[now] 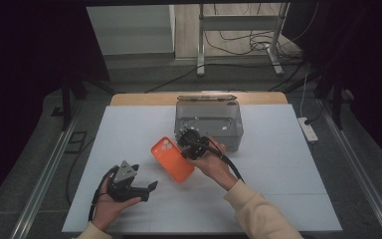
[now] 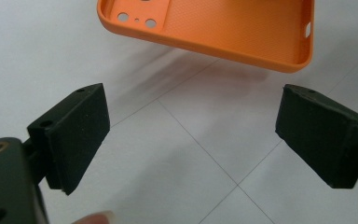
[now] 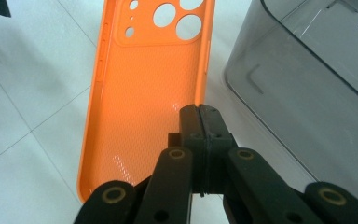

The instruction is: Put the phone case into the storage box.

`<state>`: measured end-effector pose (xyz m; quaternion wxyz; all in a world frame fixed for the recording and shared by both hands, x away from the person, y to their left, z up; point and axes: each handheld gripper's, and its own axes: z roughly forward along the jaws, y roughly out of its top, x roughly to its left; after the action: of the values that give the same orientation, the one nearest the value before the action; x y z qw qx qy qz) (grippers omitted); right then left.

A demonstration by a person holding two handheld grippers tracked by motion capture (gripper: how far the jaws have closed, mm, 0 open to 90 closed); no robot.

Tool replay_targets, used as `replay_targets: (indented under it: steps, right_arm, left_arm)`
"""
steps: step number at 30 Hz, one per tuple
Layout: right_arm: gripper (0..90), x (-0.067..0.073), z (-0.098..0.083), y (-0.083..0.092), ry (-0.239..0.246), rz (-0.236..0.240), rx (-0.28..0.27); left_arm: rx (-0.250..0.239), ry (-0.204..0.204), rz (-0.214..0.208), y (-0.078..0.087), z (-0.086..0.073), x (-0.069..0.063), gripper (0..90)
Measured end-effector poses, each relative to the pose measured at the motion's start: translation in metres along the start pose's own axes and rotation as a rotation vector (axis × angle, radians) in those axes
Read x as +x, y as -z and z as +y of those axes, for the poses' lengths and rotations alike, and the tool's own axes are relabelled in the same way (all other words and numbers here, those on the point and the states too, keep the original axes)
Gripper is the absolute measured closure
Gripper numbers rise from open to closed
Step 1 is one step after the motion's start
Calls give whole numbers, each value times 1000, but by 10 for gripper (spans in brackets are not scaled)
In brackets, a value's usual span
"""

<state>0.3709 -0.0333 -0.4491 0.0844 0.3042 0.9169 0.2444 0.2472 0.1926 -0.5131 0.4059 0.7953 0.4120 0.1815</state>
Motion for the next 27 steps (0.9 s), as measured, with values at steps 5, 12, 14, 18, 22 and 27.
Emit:
replay_targets:
  steps: [5, 12, 14, 18, 22, 27]
  right_arm:
    - [899, 1, 1, 6, 2, 2, -16]
    - [900, 2, 4, 14, 10, 2, -36]
    - [899, 2, 4, 16, 9, 6, -37]
    - [900, 2, 5, 18, 11, -3, -43]
    - [899, 2, 5, 20, 12, -9, -50]
    - [899, 1, 6, 24, 13, -7, -64]
  left_arm:
    - [1, -1, 2, 0, 0, 0, 99]
    - [4, -3, 3, 0, 0, 0, 99]
    - [3, -2, 1, 0, 0, 0, 99]
    - [1, -2, 2, 0, 0, 0, 99]
    - [3, -2, 3, 0, 0, 1, 99]
    - [4, -3, 2, 0, 0, 1, 99]
